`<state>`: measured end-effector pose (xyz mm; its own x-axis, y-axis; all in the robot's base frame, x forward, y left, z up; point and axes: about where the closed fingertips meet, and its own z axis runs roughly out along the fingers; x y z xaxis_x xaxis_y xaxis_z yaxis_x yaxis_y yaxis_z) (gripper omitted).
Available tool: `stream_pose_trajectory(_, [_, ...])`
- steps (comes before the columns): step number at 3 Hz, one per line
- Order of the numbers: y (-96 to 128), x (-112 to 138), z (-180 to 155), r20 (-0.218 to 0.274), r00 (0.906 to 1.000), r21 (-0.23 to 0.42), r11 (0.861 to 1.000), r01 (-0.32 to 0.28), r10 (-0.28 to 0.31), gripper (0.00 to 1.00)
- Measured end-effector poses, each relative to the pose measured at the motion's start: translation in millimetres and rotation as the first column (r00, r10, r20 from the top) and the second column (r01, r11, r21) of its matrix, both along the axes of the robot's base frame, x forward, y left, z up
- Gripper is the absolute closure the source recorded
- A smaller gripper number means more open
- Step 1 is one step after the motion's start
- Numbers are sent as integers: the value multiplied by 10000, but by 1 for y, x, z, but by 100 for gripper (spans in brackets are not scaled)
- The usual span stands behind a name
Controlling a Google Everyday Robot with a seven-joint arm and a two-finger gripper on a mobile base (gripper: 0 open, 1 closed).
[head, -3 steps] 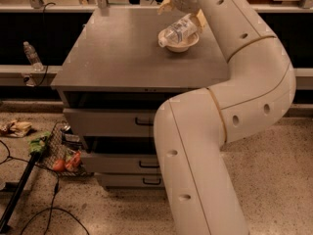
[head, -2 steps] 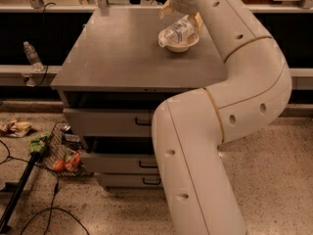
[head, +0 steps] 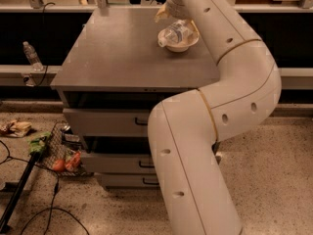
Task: Pick blue plastic bottle from paper bowl and place on counter
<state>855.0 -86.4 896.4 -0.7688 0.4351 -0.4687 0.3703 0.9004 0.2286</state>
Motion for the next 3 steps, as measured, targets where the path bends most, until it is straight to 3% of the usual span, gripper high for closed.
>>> stream_pose_trajectory(2, [6,6,-11,-56,9997,-410,9988,-256,254,60])
stream_pose_trajectory(3, [9,5,-12,-113,9977,-403,9969,-671,667,91])
